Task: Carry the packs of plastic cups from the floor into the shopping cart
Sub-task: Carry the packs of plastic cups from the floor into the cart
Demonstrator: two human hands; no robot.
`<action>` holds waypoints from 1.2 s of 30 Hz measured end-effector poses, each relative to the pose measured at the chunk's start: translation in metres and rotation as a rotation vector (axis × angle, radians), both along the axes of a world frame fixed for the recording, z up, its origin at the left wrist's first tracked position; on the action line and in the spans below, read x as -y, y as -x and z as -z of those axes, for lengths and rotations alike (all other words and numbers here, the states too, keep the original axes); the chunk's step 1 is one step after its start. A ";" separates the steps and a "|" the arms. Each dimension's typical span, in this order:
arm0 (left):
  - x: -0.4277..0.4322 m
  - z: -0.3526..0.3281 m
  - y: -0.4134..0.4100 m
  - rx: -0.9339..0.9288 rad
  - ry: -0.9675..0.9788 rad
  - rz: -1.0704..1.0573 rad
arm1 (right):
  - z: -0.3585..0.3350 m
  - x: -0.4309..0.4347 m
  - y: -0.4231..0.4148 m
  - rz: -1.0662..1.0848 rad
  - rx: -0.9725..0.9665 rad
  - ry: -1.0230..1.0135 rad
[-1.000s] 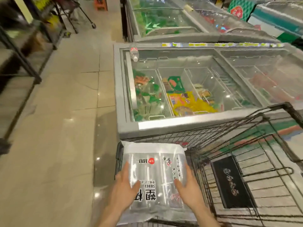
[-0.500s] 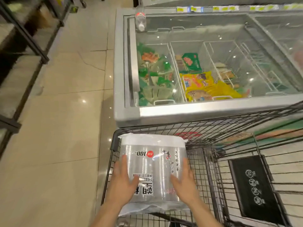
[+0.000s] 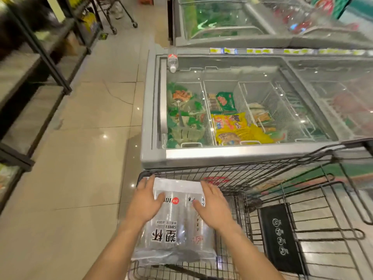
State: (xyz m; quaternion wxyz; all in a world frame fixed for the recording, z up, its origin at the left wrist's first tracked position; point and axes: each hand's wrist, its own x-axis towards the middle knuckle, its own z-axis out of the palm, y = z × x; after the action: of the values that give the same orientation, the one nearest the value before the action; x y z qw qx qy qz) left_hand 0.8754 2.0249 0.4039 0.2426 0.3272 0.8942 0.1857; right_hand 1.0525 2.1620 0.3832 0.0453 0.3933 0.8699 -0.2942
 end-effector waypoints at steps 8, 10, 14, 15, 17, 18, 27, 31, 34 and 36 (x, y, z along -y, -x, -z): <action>0.036 -0.148 0.008 -0.266 -0.093 -0.053 | -0.164 -0.002 0.048 -0.258 -0.184 -0.218; 0.056 -0.184 0.011 -0.328 -0.113 -0.096 | -0.202 0.010 0.061 -0.314 -0.243 -0.263; 0.114 -0.249 0.017 -0.483 -0.103 -0.202 | -0.270 0.052 0.089 -0.436 -0.323 -0.366; 0.134 -0.265 0.018 -0.530 -0.086 -0.227 | -0.285 0.066 0.097 -0.472 -0.342 -0.393; 0.179 -0.293 0.018 -0.596 -0.062 -0.273 | -0.311 0.101 0.111 -0.535 -0.387 -0.422; 0.204 -0.306 0.016 -0.617 -0.062 -0.297 | -0.322 0.121 0.118 -0.567 -0.411 -0.433; 0.479 -0.350 -0.028 -0.728 0.024 -0.599 | -0.376 0.374 0.161 -0.878 -0.612 -0.466; 0.610 -0.355 -0.066 -0.726 0.081 -0.764 | -0.379 0.507 0.177 -1.032 -0.648 -0.404; 0.695 -0.355 -0.096 -0.711 0.141 -0.898 | -0.378 0.603 0.184 -1.171 -0.660 -0.353; 0.746 -0.352 -0.111 -0.709 0.145 -0.979 | -0.377 0.662 0.187 -1.265 -0.670 -0.326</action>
State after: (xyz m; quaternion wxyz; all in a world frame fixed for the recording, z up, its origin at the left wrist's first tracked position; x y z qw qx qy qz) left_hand 0.9864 1.2791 0.7557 -0.1618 -0.0975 0.9775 0.0938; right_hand 0.8660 1.4997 0.7599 -0.1209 -0.2934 0.9305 -0.1831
